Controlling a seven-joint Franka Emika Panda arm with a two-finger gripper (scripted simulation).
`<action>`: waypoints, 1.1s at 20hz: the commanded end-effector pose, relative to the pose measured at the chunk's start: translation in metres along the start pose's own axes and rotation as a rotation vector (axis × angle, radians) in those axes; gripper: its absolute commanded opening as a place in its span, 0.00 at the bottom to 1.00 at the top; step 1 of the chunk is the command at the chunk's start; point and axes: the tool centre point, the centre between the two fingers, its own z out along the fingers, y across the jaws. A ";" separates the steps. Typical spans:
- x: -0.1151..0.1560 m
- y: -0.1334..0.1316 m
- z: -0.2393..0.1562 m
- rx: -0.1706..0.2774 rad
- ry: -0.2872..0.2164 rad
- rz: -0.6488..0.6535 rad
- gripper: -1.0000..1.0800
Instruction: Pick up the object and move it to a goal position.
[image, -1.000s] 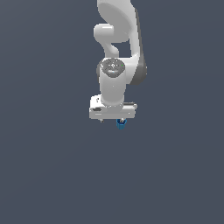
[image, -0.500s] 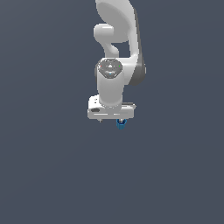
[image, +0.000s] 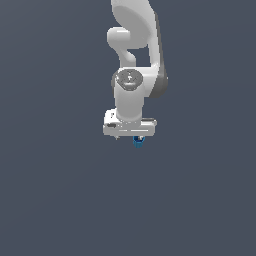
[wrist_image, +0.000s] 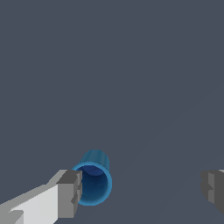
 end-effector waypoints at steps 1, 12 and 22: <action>-0.004 -0.005 0.005 0.000 0.004 0.023 0.96; -0.033 -0.037 0.038 0.004 0.030 0.181 0.96; -0.048 -0.049 0.052 0.007 0.042 0.253 0.96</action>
